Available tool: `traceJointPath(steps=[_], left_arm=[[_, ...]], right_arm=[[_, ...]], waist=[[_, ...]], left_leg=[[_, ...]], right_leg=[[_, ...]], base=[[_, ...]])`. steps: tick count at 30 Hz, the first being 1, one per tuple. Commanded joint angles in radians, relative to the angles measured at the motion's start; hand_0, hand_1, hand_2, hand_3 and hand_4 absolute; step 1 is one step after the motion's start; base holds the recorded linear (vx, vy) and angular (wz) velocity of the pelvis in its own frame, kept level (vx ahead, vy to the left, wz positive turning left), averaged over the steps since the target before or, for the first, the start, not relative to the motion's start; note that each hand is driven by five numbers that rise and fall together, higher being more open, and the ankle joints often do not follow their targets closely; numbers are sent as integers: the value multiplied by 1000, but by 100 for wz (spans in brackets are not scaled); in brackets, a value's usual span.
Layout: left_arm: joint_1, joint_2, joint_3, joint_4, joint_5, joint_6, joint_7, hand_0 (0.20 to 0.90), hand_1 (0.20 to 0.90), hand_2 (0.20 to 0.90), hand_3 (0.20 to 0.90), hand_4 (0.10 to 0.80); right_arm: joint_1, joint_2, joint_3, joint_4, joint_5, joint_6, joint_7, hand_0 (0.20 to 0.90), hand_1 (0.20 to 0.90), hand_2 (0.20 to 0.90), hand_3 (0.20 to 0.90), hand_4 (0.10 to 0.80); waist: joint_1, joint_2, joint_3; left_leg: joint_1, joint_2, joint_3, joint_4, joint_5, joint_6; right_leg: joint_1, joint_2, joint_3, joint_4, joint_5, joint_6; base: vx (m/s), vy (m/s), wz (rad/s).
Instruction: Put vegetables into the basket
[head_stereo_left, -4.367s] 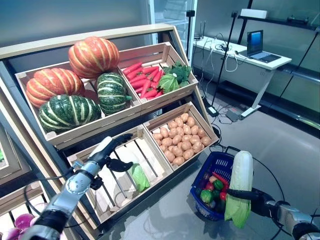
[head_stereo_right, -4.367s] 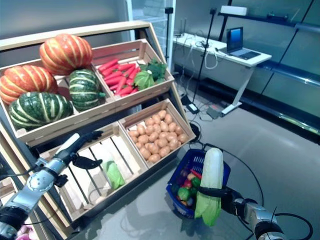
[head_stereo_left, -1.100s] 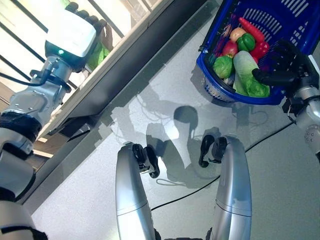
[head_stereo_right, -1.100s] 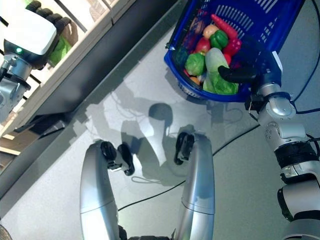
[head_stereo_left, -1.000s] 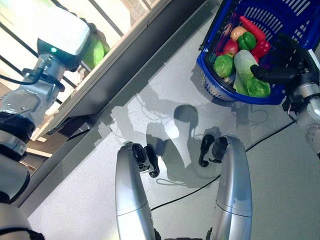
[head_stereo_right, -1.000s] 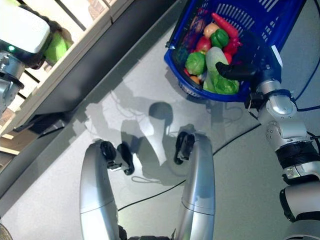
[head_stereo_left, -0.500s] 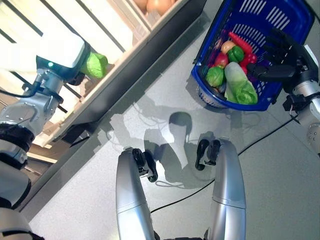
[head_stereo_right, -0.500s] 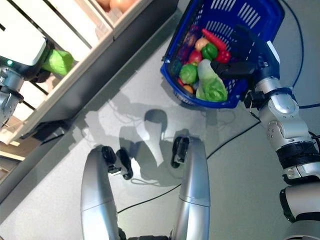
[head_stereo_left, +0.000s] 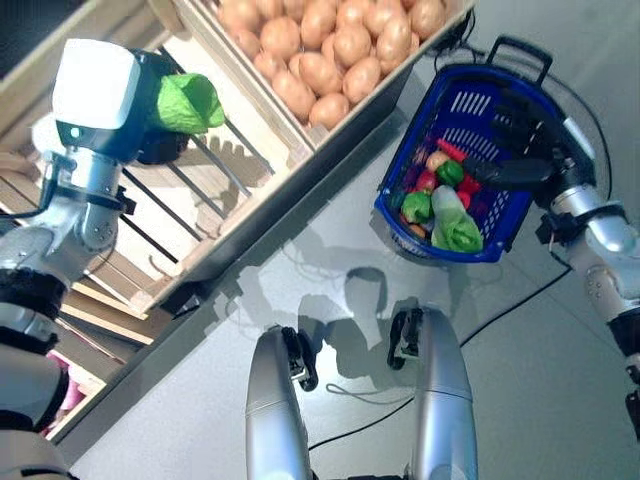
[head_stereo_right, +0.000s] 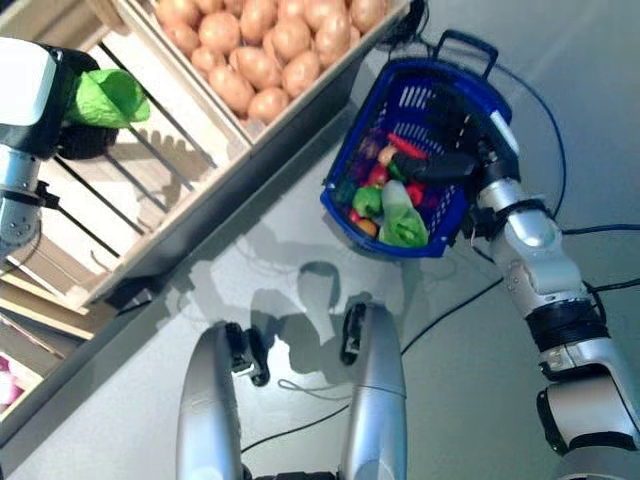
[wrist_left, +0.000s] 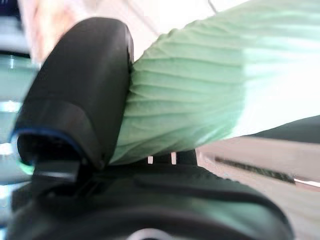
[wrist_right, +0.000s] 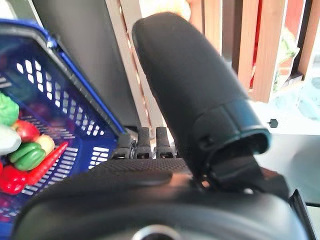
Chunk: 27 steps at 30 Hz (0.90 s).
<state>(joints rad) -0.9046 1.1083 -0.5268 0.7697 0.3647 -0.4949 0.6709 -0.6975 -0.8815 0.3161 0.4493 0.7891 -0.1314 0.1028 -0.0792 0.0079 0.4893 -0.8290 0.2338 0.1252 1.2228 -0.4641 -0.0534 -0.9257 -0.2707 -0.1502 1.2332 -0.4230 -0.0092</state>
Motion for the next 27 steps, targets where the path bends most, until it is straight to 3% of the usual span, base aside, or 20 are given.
traceJointPath(steps=[1, 2, 3, 7, 11, 15, 18, 25, 27], left_arm=[[46, -54, 162, -42, -233, -78, -57, 300, 300, 300, 300, 400], [55, -64, 172, -49, -242, -82, -68, 300, 300, 300, 300, 400], [97, -116, 219, -80, -359, -109, -163, 300, 300, 300, 300, 400], [147, -226, 267, -127, -596, -142, -369, 300, 300, 300, 300, 400], [169, -345, 288, -158, -792, -127, -556, 300, 300, 300, 300, 400], [217, -485, 277, -220, -934, -80, -708, 300, 300, 300, 300, 400], [267, -571, 264, -263, -1012, -41, -773, 300, 300, 300, 300, 400], [358, -666, 217, -309, -994, -2, -813, 300, 300, 300, 300, 400], [392, -687, 202, -336, -969, 7, -818, 300, 300, 300, 300, 400]], right_arm=[[31, 60, -119, -89, -33, -74, 95, 900, 900, 900, 900, 800], [34, 67, -118, -90, -38, -71, 98, 900, 900, 900, 900, 800], [49, 97, -107, -93, -69, -54, 130, 900, 900, 900, 900, 800], [45, 143, -65, -82, -130, -26, 199, 900, 900, 900, 900, 800], [7, 186, -18, -61, -131, 12, 246, 900, 900, 900, 900, 800], [-20, 260, 34, -59, -98, 119, 287, 900, 900, 900, 900, 800], [-24, 305, 59, -72, -87, 160, 292, 900, 900, 900, 900, 800], [-3, 384, 94, -75, -96, 264, 295, 900, 900, 900, 900, 800], [8, 404, 111, -61, -60, 317, 312, 900, 900, 900, 900, 800]], waist=[[11, 11, -173], [12, 9, -176], [18, 2, -191], [32, -11, -210], [48, -23, -226], [68, -34, -255], [79, -43, -279], [94, -58, -336], [99, -63, -361]], left_leg=[[116, -35, 67, -147, -20, 67], [128, -37, 68, -160, -17, 67], [190, -48, 72, -228, 6, 65], [304, -69, 79, -351, 47, 64], [410, -86, 80, -452, 81, 64], [523, -99, 77, -554, 112, 60], [590, -103, 74, -613, 131, 62], [735, -111, 95, -787, 200, 60], [810, -122, 102, -908, 250, 57]], right_leg=[[167, -16, 27, -126, -11, -40], [180, -15, 25, -137, -8, -39], [245, -13, 11, -196, 7, -34], [361, -9, -24, -307, 36, -24], [475, -2, -60, -413, 65, -11], [599, 21, -88, -531, 96, 2], [674, 36, -102, -607, 117, 10], [826, 79, -131, -809, 187, 32], [906, 107, -136, -940, 234, 42]], base=[[37, -61, 11], [45, -87, 16], [41, -77, 15], [26, -71, 12], [19, -46, 5], [48, -65, 4], [73, -60, 5], [123, -51, -1], [177, -40, -11]])
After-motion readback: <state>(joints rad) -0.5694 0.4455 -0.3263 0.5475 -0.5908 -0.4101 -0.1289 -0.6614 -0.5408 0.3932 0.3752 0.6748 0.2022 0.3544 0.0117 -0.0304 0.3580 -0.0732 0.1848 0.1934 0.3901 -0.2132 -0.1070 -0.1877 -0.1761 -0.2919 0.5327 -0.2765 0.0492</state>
